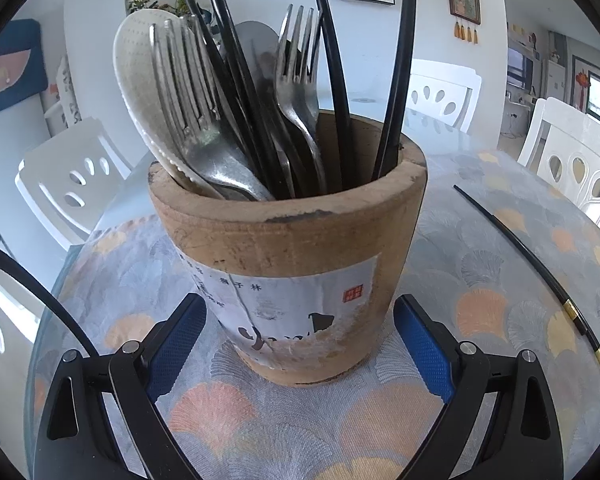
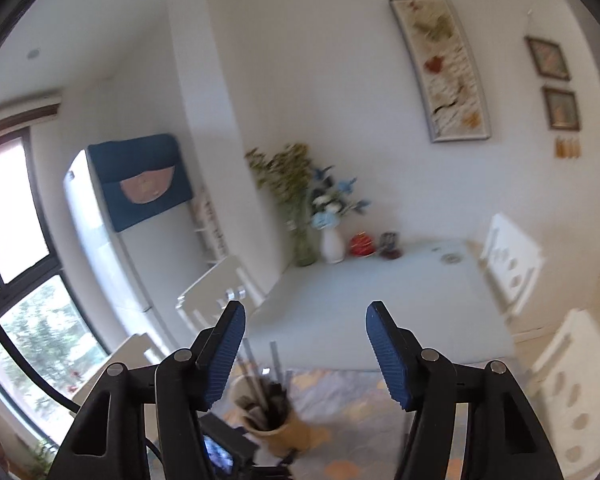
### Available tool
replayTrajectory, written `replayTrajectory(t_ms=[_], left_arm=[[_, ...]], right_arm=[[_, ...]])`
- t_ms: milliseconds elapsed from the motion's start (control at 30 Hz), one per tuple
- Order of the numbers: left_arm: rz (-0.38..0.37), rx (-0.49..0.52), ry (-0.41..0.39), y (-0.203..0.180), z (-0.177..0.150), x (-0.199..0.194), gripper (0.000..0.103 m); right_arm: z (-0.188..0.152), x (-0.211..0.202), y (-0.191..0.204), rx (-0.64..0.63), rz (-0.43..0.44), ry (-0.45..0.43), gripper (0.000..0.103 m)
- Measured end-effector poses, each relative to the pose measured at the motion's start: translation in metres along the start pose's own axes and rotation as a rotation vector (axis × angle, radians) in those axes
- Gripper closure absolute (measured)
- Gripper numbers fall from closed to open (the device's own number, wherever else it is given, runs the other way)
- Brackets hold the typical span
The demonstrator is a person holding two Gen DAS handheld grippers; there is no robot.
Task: Organize utensils
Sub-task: 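Lower the chopstick into the holder and open the right gripper, then move the right gripper to the last black chopsticks and grasp one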
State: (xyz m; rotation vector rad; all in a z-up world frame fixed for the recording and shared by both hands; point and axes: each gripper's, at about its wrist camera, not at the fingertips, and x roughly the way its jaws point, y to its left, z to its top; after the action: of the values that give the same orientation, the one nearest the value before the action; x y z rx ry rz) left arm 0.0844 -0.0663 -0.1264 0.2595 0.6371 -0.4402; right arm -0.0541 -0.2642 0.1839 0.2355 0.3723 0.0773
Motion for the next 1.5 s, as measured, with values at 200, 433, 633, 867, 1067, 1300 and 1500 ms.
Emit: replayTrajectory(t_ms=[200,433,633,867,1067,1300,1500], left_arm=[[0.013,0.008,-0.005,-0.001,-0.001,0.0,0.008],[0.015,0.012,-0.006,0.0,-0.001,0.001,0.008],[-0.002,0.016,0.0,0.0,-0.001,0.001,0.008],[-0.007,0.002,0.004,0.0,0.0,0.001,0.008],[-0.003,0.011,0.0,0.0,0.0,0.0,0.008],[-0.003,0.013,0.001,-0.001,0.0,0.0,0.008],[-0.003,0.011,0.0,-0.001,-0.001,0.0,0.008]], right_arm=[[-0.026,-0.002,-0.026,0.039,-0.111,0.115,0.038],[-0.142,0.087,-0.089,0.16,-0.273,0.642,0.044],[-0.222,0.132,-0.126,0.231,-0.289,0.806,0.059],[-0.243,0.155,-0.139,0.231,-0.298,0.863,0.064],[-0.253,0.157,-0.136,0.148,-0.333,0.896,0.066],[-0.258,0.161,-0.142,0.159,-0.334,0.912,0.066],[-0.262,0.174,-0.133,0.083,-0.353,0.955,0.066]])
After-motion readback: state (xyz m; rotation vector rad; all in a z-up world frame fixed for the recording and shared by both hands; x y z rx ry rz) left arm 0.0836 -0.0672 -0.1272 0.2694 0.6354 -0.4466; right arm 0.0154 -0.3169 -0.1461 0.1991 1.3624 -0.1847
